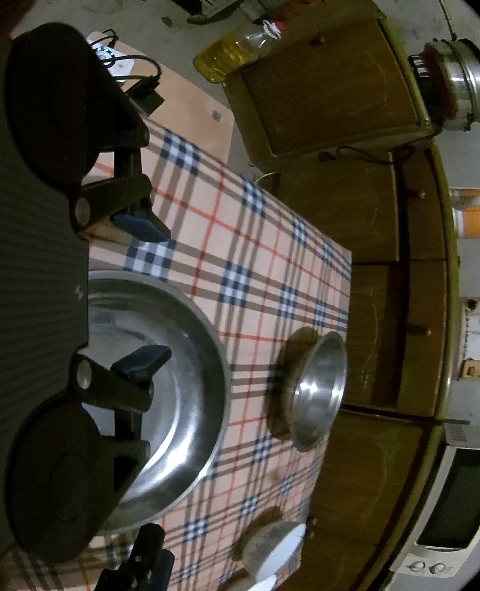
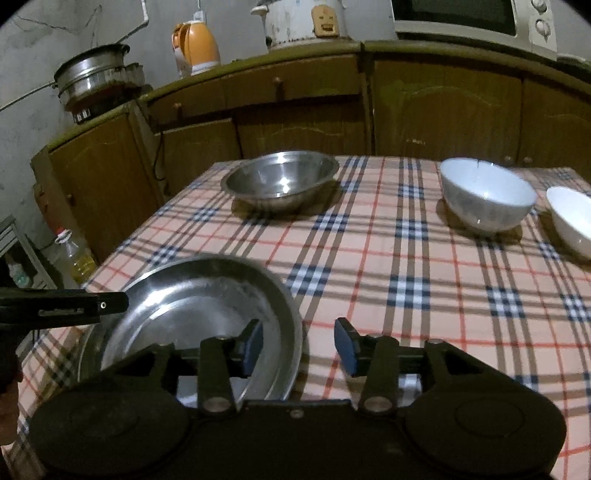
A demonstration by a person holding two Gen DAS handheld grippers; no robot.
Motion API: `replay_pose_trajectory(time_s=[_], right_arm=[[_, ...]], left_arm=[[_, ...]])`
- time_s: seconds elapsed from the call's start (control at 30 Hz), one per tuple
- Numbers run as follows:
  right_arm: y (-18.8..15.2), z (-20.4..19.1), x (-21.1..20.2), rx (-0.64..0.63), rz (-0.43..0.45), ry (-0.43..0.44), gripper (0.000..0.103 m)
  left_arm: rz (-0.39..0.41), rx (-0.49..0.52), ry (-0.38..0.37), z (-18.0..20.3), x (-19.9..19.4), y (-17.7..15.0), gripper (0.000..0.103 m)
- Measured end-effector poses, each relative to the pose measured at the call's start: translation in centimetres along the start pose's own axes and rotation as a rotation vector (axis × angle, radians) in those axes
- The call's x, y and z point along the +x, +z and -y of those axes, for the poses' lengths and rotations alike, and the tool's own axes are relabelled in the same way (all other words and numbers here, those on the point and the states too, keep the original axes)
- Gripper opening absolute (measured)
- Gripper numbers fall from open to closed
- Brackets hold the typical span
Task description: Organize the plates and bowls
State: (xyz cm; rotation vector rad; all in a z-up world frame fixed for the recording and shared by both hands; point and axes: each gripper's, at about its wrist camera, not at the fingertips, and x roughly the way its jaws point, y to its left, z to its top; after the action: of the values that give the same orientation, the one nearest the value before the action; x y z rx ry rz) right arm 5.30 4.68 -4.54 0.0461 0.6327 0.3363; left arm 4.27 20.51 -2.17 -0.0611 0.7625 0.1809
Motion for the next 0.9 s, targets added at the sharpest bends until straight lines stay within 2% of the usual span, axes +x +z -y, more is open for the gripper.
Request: replay_pose_trajectory(time_s=[0.13,0.27,0.47,0.53,0.67,0.73,0.9], right_arm=[[1.2,0.6,-0.3,0.001,0.014,0.001,0.059],[2.6,1.1,-0.4,0.008,0.040,-0.004,0.069],[5.0,1.2,0.4,-0.009,0.061,-0.001,0.071],[5.8,1.1,0.8,-0.011,0.060,-0.009,0.076],[7.1,1.3,1.8,0.000,0.043,0.006,0.077],[7.6,1.3,2.2,-0.002,0.037,-0.007,0.078],[8.9,1.6,3.4,0.003,0.039,0.004,0.079]], left_arm=[[0.020,0.024,0.008,0.5,-0.4,1.0,0.067],[0.040,0.047,0.010,1.0,-0.6,2.2,0.069],[0.064,0.077,0.012,1.8,-0.3,4.2,0.077],[0.070,0.085,0.013,2.1,-0.1,4.9,0.081],[0.080,0.095,0.023,2.6,0.5,6.4,0.083],[0.080,0.094,0.022,2.8,0.9,7.0,0.090],[0.079,0.115,0.037,3.3,2.2,8.8,0.091]])
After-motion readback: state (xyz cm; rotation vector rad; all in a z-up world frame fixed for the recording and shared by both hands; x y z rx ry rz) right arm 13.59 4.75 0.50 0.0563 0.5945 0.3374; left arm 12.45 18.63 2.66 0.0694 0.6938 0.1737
